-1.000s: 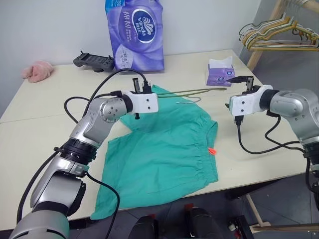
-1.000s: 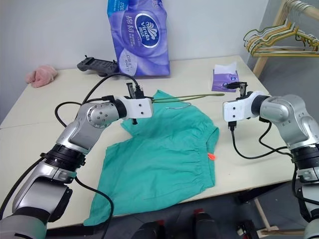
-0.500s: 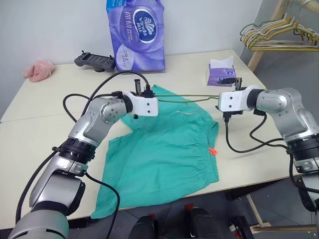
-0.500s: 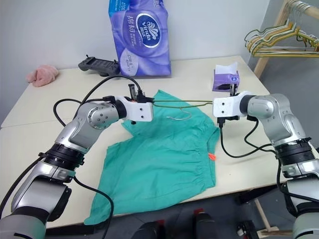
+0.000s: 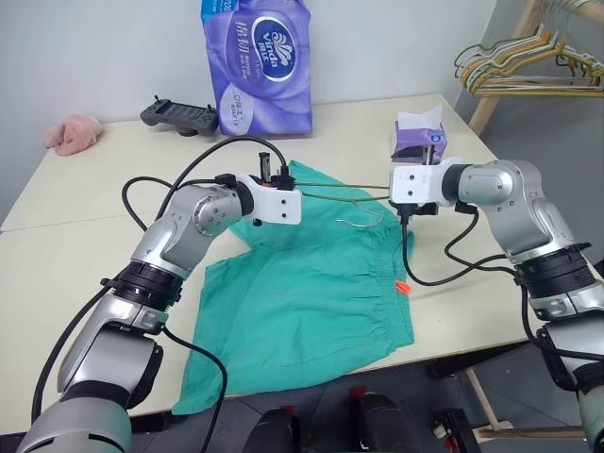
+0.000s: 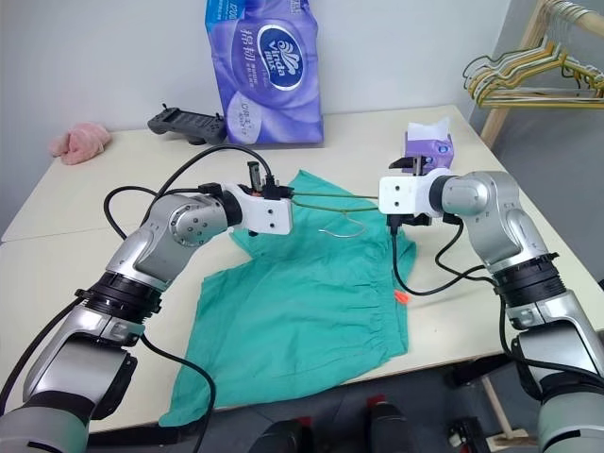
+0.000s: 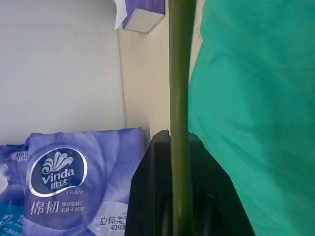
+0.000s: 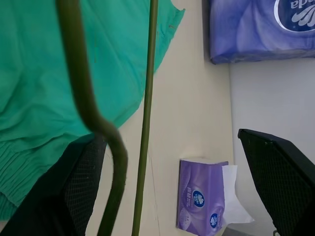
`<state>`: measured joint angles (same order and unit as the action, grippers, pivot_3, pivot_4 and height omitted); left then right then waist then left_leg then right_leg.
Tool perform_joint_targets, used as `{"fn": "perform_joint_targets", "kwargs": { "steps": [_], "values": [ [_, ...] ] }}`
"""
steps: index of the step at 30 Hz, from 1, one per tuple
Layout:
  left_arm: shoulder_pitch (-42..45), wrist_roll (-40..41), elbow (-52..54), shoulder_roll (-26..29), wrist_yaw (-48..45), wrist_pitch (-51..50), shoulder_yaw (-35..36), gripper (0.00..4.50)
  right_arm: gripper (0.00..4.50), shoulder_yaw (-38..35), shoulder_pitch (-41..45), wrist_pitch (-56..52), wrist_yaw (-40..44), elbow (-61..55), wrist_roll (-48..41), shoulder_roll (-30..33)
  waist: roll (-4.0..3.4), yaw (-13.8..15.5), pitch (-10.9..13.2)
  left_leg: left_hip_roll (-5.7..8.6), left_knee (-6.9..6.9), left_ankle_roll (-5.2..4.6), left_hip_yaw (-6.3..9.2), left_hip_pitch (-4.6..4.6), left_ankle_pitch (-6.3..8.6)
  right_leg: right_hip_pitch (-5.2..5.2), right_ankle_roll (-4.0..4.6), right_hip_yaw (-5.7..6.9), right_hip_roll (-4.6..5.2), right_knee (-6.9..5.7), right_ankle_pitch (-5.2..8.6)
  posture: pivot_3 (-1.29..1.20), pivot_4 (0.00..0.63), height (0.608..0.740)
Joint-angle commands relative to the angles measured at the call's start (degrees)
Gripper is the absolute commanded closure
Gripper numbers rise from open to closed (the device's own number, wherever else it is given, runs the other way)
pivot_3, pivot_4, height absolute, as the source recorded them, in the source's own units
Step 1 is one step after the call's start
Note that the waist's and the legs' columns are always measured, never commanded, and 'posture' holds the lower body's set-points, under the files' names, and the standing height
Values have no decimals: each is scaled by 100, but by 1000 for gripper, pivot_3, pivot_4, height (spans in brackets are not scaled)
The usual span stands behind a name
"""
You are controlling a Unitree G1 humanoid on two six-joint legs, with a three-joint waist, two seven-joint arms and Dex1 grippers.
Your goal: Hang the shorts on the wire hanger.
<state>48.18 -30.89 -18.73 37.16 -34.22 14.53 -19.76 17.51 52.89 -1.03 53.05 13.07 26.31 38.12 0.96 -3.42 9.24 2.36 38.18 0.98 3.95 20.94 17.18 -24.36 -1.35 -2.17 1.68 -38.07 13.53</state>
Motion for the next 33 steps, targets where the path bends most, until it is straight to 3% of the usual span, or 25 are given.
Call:
{"fn": "perform_joint_targets", "kwargs": {
  "steps": [1,9,12,23,33],
  "values": [
    [174,-54,107,30,110,73,102,4500,20,-38,143,-145,122,-322,-24,36,0,1,0,0,0,-1,0,0,0,0,0,0,0,0,0,-71,131,740],
    [180,-134,93,30,111,60,113,4500,20,-61,13,-522,424,-722,-194,36,0,4,0,0,0,-2,0,0,1,0,0,1,0,0,0,-69,128,740],
    [171,-90,100,-7,71,39,120,4500,583,-64,20,-587,455,-769,-212,18,0,3,0,0,0,-2,0,0,1,0,0,1,0,-1,0,-72,125,740],
    [123,43,233,-70,-53,-107,169,4500,4477,88,14,-317,52,-149,-19,-51,0,3,0,0,0,3,-1,0,-1,-1,0,1,1,0,0,-65,120,740],
    [43,129,314,-51,-120,-239,215,4500,4477,98,38,-203,-90,122,-32,-10,1,11,-1,0,0,3,-2,2,-1,-4,0,1,0,-2,0,-54,124,740]
  ]
}}
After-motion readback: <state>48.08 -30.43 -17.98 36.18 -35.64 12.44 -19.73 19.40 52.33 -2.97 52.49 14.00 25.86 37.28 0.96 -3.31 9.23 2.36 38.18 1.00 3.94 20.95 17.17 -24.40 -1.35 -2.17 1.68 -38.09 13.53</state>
